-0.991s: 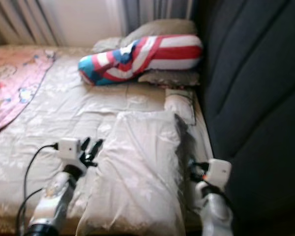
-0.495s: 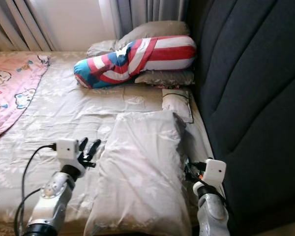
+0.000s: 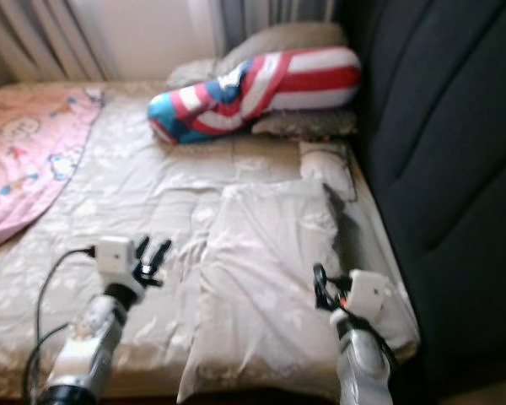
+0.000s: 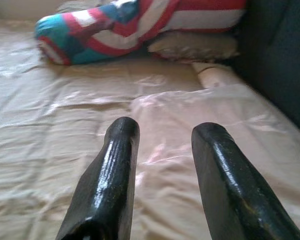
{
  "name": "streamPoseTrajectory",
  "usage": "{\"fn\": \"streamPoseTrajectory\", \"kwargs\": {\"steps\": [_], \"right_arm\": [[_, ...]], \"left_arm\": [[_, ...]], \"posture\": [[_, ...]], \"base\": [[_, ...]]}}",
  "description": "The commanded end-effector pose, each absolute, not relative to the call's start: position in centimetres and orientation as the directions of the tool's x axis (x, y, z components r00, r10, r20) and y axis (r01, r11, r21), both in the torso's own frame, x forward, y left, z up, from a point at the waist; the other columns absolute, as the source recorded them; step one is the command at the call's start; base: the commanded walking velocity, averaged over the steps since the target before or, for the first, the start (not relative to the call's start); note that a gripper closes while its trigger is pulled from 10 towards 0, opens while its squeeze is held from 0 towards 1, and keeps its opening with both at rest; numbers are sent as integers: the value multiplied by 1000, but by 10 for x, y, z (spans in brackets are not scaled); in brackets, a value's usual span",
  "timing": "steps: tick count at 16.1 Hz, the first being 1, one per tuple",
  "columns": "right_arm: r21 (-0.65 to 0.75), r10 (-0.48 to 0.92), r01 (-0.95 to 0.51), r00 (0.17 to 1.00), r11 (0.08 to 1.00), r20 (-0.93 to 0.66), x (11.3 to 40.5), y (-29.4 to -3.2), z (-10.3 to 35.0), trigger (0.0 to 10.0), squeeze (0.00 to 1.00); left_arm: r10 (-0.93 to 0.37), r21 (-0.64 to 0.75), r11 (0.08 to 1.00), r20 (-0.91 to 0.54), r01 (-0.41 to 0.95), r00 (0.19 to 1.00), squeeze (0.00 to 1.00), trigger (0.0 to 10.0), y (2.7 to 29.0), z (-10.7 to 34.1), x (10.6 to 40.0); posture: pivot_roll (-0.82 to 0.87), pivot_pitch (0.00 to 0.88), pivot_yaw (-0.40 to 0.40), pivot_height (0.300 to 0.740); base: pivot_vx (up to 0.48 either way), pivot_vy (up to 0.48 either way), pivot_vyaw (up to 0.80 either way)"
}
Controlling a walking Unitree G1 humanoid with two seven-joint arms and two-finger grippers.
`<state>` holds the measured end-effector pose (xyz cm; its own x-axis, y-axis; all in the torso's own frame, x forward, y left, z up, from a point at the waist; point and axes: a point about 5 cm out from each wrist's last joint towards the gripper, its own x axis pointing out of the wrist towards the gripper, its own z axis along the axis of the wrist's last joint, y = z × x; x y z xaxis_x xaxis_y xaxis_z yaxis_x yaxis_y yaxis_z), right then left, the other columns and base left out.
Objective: Clean up the room
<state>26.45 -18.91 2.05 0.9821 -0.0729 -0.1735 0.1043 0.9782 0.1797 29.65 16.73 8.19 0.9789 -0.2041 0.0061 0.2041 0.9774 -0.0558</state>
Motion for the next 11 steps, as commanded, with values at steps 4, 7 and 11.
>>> {"fn": "streamPoseTrajectory", "kwargs": {"steps": [4,7,11], "right_arm": [[183,-90,123,980,975,-180,264,-192,20,10000,0],[181,-91,124,979,976,-181,264,-192,19,10000,0],[180,-83,117,978,977,-189,263,-192,18,10000,0]], "left_arm": [[-211,-41,977,12,211,977,0,10000,167,84,296],[-212,-1,977,6,212,977,0,10000,166,83,295],[-202,-9,979,-7,202,979,0,10000,168,82,296]], "posture": [[-83,73,8,740],[-88,75,10,740],[-88,78,9,740]], "base": [[0,0,0],[0,-237,0],[0,0,0]]}}
